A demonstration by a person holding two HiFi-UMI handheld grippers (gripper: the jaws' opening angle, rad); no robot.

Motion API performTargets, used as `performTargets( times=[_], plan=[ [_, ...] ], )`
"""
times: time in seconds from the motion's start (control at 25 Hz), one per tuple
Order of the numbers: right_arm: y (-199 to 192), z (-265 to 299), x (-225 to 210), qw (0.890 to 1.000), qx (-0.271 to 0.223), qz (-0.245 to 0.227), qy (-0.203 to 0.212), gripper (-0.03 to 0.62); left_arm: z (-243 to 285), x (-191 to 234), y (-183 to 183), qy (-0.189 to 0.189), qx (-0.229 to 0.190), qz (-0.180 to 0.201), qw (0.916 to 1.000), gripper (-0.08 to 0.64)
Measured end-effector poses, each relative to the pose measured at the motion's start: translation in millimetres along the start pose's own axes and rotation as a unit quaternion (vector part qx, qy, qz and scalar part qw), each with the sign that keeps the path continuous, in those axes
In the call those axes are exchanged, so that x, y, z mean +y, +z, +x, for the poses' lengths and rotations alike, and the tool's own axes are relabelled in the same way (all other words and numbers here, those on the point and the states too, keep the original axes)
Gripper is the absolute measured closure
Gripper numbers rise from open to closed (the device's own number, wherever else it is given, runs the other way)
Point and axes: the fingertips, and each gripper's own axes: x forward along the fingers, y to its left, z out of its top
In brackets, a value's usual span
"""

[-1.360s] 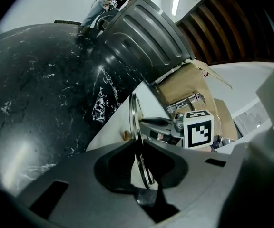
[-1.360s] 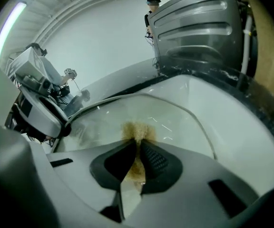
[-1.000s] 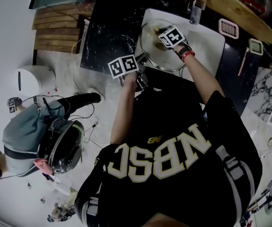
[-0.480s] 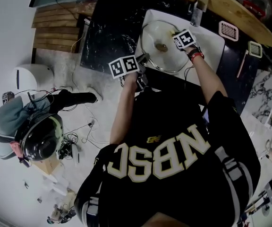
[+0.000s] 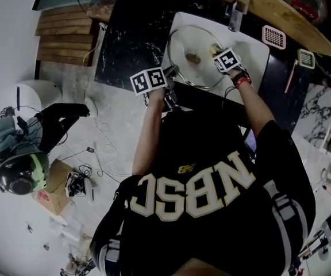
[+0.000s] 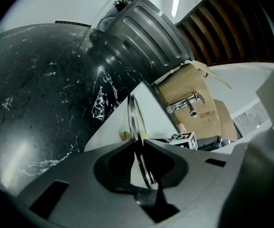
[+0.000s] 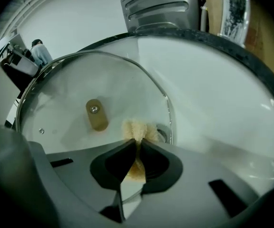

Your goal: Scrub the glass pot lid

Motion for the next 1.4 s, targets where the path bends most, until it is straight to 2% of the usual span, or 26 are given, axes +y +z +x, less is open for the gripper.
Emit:
performTargets(
  times=[0.16,0.4,0.76,1.04,1.4],
  plan=[
    [-9,-12,30,0.999,0.013,-0.022,0.022,0.552,0,0,0,0.001,0.001,0.001,1.0,0.488],
    [0,-24,70,0.998,0.002,-0.048,0.043,0.556,0,1,0,0.001,0.003,0.001,1.0,0.488],
    [39,-32,109,0.995,-0.029,-0.029,0.088,0.555,0,1,0,0.002,0.008,0.007,0.9999,0.488],
    [83,-25,113,0.992,-0.069,-0.031,0.104,0.552,1,0,0,0.005,0.011,0.006,0.9999,0.488],
    [120,-2,81,0.992,-0.093,-0.019,0.082,0.551,1,3,2,0.019,0.008,-0.001,0.9998,0.488]
  ],
)
